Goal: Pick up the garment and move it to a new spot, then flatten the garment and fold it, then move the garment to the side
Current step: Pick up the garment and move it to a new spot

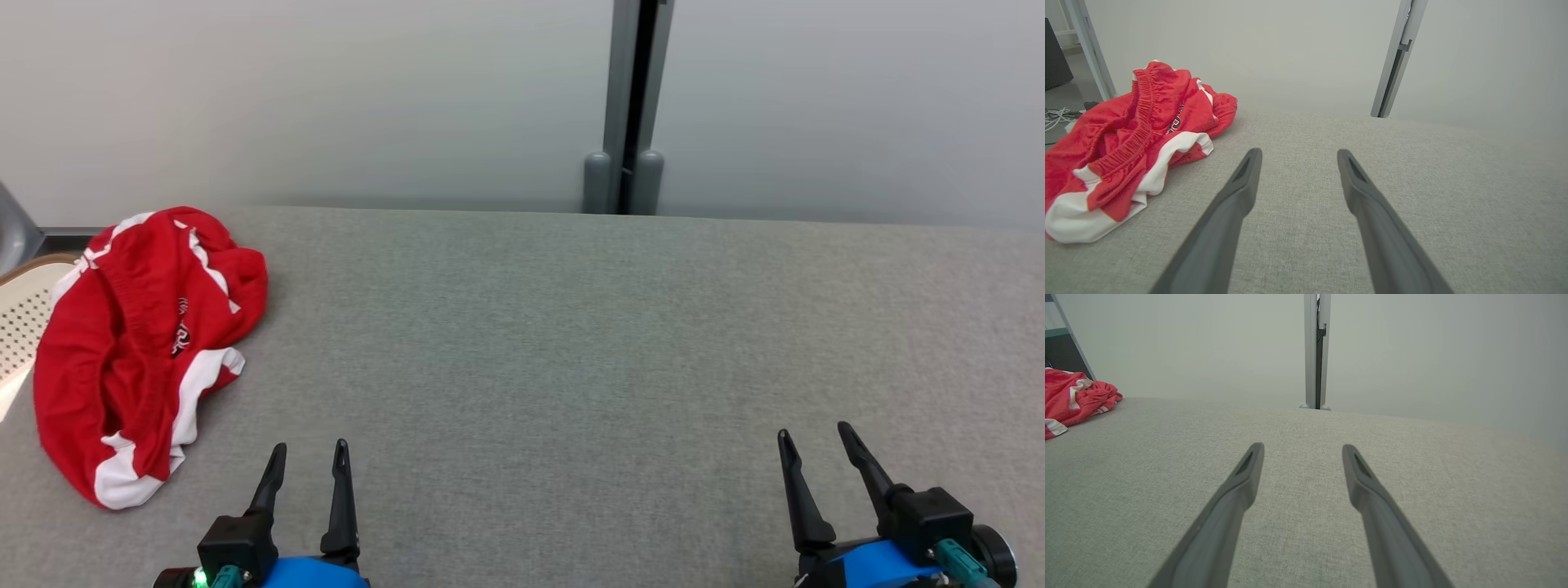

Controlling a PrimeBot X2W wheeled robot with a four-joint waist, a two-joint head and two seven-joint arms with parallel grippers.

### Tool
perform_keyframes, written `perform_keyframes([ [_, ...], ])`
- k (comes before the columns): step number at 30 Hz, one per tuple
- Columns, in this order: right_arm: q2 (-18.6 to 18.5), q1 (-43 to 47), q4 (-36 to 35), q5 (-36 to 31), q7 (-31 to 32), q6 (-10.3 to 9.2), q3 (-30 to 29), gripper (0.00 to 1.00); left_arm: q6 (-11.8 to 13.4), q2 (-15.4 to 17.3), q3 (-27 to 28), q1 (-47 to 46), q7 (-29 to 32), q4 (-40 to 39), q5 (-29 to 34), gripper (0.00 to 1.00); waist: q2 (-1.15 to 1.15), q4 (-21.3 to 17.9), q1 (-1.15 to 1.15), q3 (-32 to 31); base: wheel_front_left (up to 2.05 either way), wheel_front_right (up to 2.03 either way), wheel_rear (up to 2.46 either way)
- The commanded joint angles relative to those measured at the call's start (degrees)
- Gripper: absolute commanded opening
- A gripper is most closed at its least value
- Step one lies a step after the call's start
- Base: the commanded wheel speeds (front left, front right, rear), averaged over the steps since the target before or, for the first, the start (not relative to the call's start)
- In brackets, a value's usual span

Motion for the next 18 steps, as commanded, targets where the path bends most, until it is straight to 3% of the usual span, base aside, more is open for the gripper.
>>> perform_keyframes([
  [1,-0.31,0.81,-0.02,0.11,-0.34,0.02,-0.21,1.0,0.04,0.16,-0.1,-0.64,-0.28,-0.03,-0.1,1.0,0.0,0.43,0.0,0.06,0.0,0.0,0.0],
  [6,-0.28,1.1,0.12,-0.04,-0.32,0.02,-1.07,1.0,0.07,0.16,-0.78,-1.27,-0.26,-0.2,-0.24,1.0,0.0,5.17,0.0,-0.17,0.0,0.0,0.0],
  [18,-0.28,1.05,0.27,0.95,-0.3,0.02,-0.15,1.0,-0.2,0.08,0.28,-0.57,-0.23,-0.46,0.74,1.0,0.0,22.96,0.0,-0.34,0.0,0.0,0.0],
])
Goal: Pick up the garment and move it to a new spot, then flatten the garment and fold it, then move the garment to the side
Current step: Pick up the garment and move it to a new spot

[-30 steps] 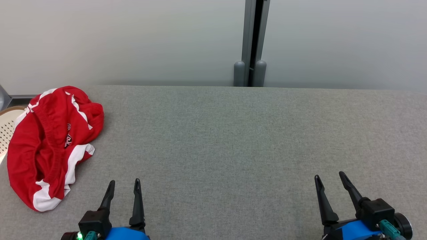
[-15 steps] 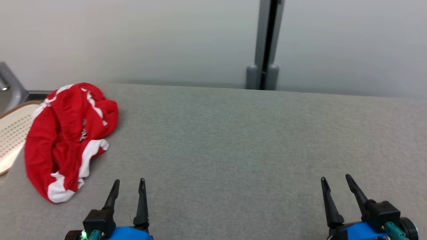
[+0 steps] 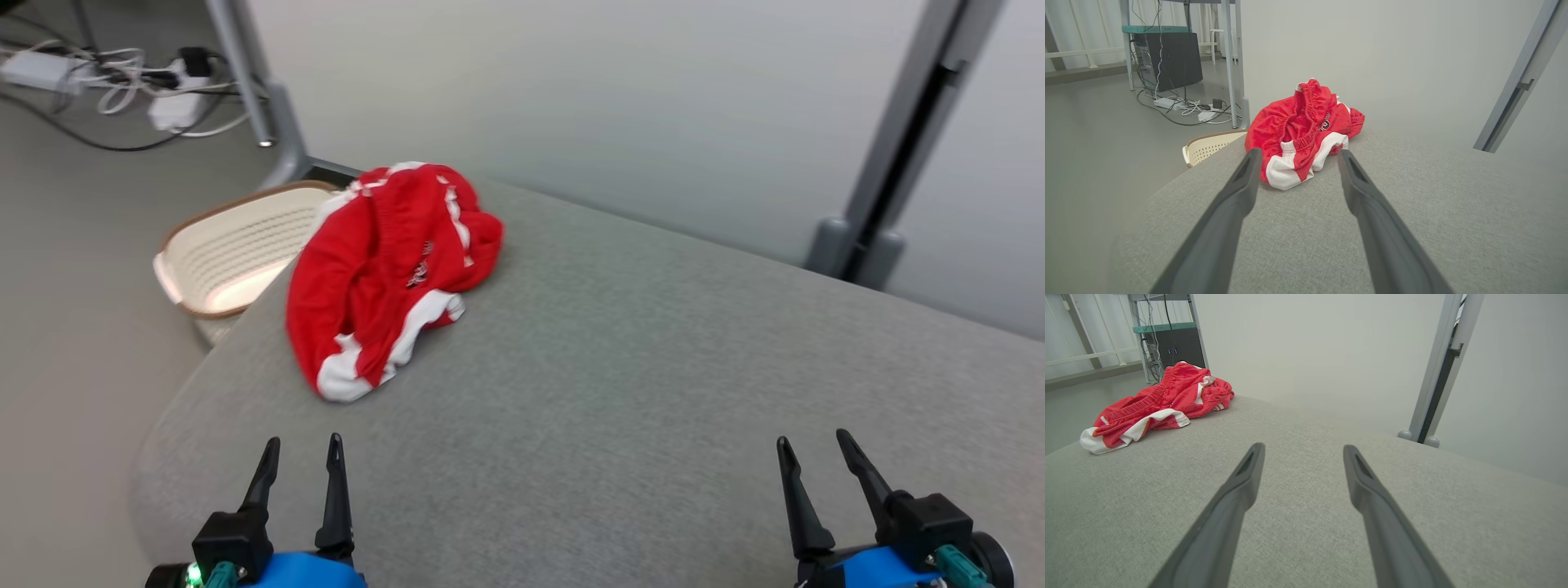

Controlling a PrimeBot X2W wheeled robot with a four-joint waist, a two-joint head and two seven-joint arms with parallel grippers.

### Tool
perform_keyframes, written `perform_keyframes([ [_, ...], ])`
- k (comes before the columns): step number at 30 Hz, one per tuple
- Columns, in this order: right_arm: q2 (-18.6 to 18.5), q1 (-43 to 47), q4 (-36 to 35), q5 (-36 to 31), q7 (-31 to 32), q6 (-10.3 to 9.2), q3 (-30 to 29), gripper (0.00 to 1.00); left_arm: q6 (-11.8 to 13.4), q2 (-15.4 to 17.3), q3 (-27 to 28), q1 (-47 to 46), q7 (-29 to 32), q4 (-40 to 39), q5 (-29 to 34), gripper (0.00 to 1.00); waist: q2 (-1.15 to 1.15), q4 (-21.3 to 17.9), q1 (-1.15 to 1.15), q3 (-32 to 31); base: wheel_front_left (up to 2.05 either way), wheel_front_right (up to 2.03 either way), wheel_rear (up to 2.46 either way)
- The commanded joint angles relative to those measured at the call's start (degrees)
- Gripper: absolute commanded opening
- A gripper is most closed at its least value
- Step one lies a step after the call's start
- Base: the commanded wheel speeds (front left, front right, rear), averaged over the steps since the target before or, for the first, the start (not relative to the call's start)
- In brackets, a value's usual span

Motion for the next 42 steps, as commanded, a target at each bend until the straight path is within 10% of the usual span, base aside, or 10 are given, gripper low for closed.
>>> perform_keyframes([
  [1,-0.22,0.43,0.05,0.55,-0.24,0.01,0.05,1.0,-0.1,-0.02,-0.02,0.02,-0.18,-0.21,0.28,1.0,0.0,3.2,0.0,2.1,0.0,0.0,0.0],
  [14,-0.27,-0.73,0.03,1.15,-0.24,0.01,2.77,1.0,-0.32,1.05,3.87,0.08,-0.17,-1.25,1.23,1.0,0.0,5.63,0.0,1.91,0.0,0.0,0.0],
  [27,-0.25,-3.69,-1.16,-3.94,-0.24,0.01,0.48,1.0,-3.47,14.06,8.4,-21.69,3.62,-3.98,0.11,1.0,0.0,-1.15,0.0,8.74,0.0,0.0,0.0],
  [42,-0.22,-6.28,-2.35,-10.75,-0.24,0.01,-2.27,1.0,-4.96,22.53,-12.75,-31.95,18.19,13.08,-8.99,1.0,0.0,-6.79,0.0,21.71,0.0,0.0,0.0],
])
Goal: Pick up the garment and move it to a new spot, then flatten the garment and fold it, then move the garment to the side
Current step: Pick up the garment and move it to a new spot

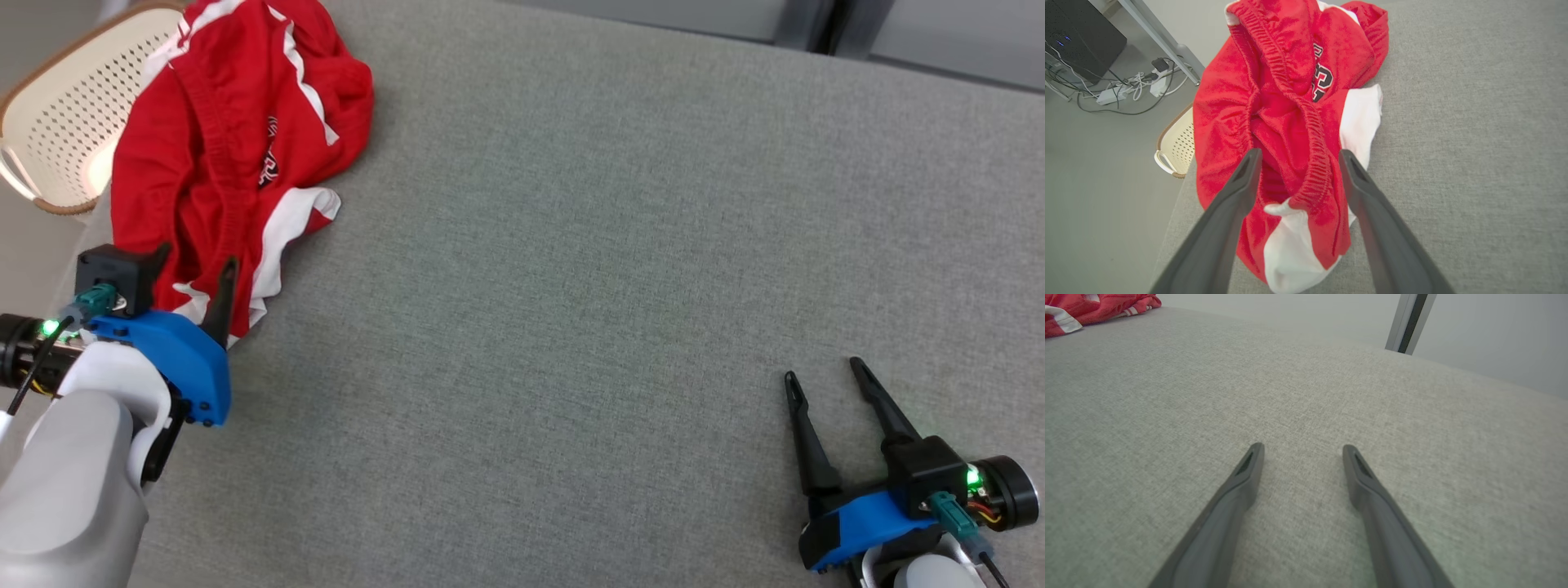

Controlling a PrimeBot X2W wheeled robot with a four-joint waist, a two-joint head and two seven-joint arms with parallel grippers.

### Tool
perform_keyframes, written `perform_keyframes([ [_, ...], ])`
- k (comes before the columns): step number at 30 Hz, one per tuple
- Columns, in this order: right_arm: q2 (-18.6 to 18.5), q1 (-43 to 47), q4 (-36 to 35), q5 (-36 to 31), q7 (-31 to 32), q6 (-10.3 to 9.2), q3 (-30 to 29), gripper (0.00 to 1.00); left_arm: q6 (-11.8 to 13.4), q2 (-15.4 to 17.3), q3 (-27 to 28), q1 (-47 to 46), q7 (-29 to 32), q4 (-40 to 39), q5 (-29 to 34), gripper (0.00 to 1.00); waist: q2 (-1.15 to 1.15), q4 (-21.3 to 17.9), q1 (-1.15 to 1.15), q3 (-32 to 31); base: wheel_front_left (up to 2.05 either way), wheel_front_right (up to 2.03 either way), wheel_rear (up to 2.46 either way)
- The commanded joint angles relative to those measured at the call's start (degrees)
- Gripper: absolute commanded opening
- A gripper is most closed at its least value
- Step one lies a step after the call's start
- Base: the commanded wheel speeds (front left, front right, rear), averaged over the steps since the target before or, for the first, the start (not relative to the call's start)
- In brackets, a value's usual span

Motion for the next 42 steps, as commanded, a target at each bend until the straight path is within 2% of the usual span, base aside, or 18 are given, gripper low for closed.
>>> perform_keyframes([
  [1,-0.25,-0.64,-0.06,-0.09,-0.22,0.01,-0.21,1.0,-0.01,0.44,-0.12,-1.19,0.25,0.04,-0.61,1.0,0.0,0.33,-0.01,0.6,0.0,0.0,0.0],
  [4,-0.31,-0.87,-0.23,-0.73,-0.21,0.01,-0.32,1.0,-0.02,2.1,-3.33,-2.01,1.18,1.54,-4.32,1.0,0.0,0.0,-0.01,2.02,0.0,0.0,0.0],
  [10,-0.33,-1.29,-0.33,-1.39,-0.11,0.0,0.14,1.0,-0.03,3.08,-7.16,-3.58,0.91,5.46,-9.06,1.0,0.0,-0.9,-0.01,3.07,0.0,0.0,0.0],
  [12,-0.37,-1.18,-0.3,-1.59,-0.1,-0.01,0.21,1.0,-0.03,3.48,-8.12,-4.15,0.67,6.96,-10.03,0.78,0.0,-1.11,-0.01,3.16,0.0,0.0,0.0],
  [15,-0.41,-0.91,-0.14,-1.8,-0.08,-0.02,0.12,1.0,-0.04,3.59,-9.39,-5.12,-0.04,8.69,-10.62,0.32,0.0,-1.39,-0.01,3.18,0.0,0.0,0.0],
  [16,-0.42,-0.89,-0.03,-1.79,-0.08,-0.04,0.08,1.0,-0.04,3.46,-10.14,-5.37,-0.18,8.86,-11.01,0.07,0.0,-1.47,-0.01,3.09,0.0,0.0,0.0],
  [17,-0.42,-0.91,0.11,-1.72,-0.08,-0.04,0.15,1.0,-0.04,3.49,-10.89,-5.54,-0.12,8.99,-11.49,0.0,0.0,-1.55,-0.01,2.96,0.0,0.0,0.0],
  [24,-0.3,-1.08,0.87,0.9,-0.1,-0.01,1.45,1.0,-0.04,5.87,-15.57,-6.38,-1.54,7.68,-14.22,0.0,0.0,-2.24,-0.01,0.07,0.0,0.0,0.0],
  [30,-0.25,-0.48,2.13,4.16,-0.16,0.0,2.46,1.0,-0.04,9.43,-16.36,-8.08,-4.09,3.48,-15.25,0.0,0.0,-3.79,-0.01,-5.5,0.0,0.0,0.0],
  [33,-0.25,0.29,2.83,6.12,-0.17,0.0,2.92,1.0,0.02,11.37,-16.68,-9.54,-4.3,-0.14,-13.96,0.0,0.0,-5.0,-0.01,-8.9,0.0,0.0,0.0],
  [38,-0.25,1.63,3.8,9.67,-0.16,0.0,3.44,1.0,0.79,12.76,-17.05,-12.25,-1.91,-8.77,-12.72,0.0,0.0,-7.77,-0.01,-14.33,0.0,0.0,0.0],
  [42,-0.26,2.6,4.38,12.04,-0.17,0.0,3.6,1.0,1.81,10.98,-18.22,-15.13,1.21,-16.16,-11.57,0.0,0.0,-10.78,-0.01,-17.78,0.0,0.0,0.0],
])
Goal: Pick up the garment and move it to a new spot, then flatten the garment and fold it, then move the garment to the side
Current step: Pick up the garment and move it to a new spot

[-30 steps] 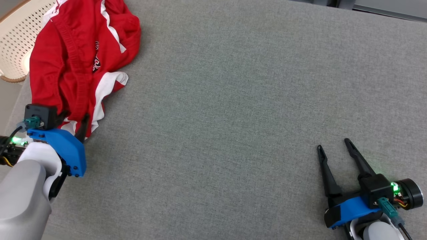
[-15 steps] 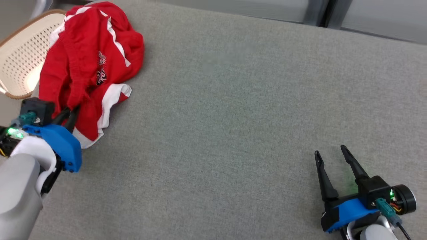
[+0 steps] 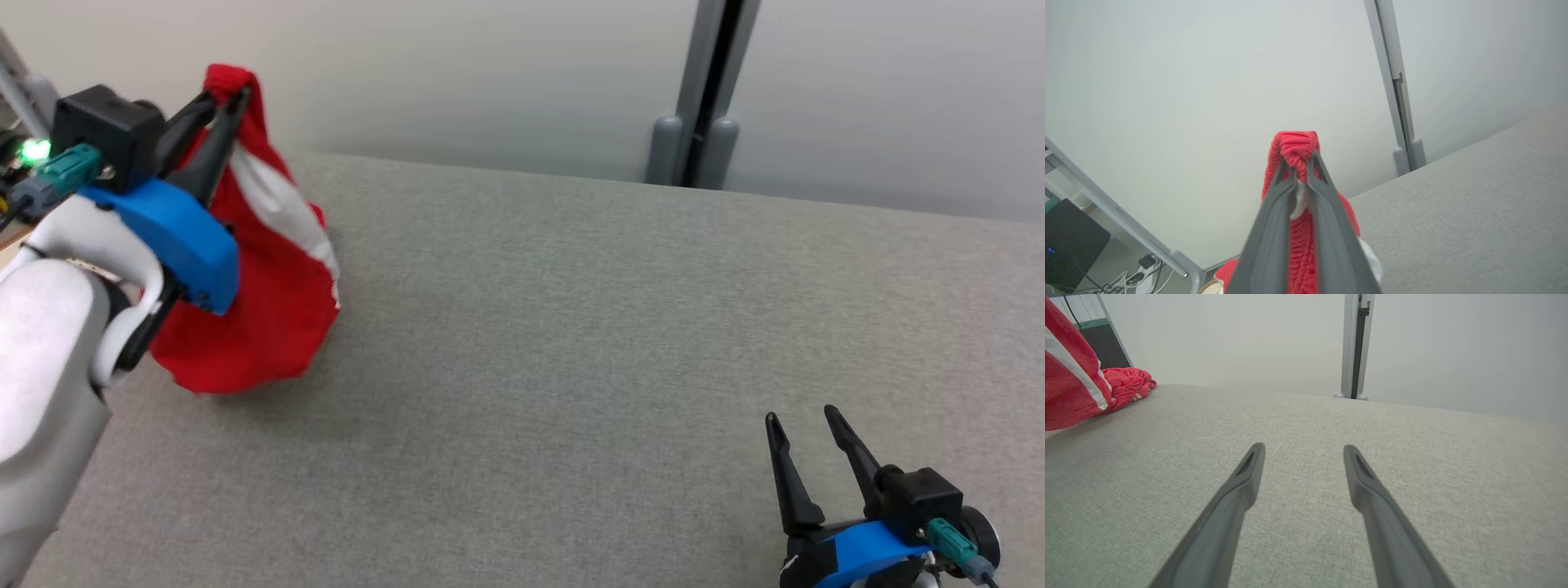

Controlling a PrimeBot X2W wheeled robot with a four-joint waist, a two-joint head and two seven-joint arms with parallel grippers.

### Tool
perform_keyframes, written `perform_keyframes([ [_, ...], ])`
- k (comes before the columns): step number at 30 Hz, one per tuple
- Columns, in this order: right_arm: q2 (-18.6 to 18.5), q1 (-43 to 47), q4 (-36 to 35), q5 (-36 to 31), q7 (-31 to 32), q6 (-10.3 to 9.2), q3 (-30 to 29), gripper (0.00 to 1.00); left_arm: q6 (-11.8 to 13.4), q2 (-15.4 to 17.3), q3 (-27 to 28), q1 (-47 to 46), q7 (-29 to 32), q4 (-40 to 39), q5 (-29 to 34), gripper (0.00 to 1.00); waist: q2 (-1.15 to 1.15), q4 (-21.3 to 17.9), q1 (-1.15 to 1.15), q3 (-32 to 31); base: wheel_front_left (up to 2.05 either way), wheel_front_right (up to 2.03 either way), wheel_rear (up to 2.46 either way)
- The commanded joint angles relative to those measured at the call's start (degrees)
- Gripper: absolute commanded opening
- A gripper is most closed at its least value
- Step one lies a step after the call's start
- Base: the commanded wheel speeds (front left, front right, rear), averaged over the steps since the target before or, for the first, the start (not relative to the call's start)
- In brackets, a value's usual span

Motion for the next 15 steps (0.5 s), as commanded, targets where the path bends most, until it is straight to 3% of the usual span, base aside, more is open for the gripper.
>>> perform_keyframes([
  [1,-0.27,0.96,0.21,1.18,-0.09,-0.01,-0.12,1.0,0.69,-1.85,-0.51,-2.11,1.21,-3.18,0.35,0.0,0.0,-4.34,0.01,-4.01,0.0,0.0,0.0],
  [7,-0.26,1.08,0.34,2.75,-0.1,-0.01,-1.12,1.0,1.17,-8.97,-2.01,-7.56,2.85,-11.36,-0.36,0.0,0.0,-9.12,0.01,-5.24,0.0,0.0,0.0],
  [15,-0.24,-0.04,-0.38,2.99,-0.1,-0.01,-4.05,1.0,1.61,-18.48,-3.4,-10.12,-3.96,-12.52,-0.75,0.0,0.0,-13.52,0.01,-2.54,0.0,0.0,0.0],
])
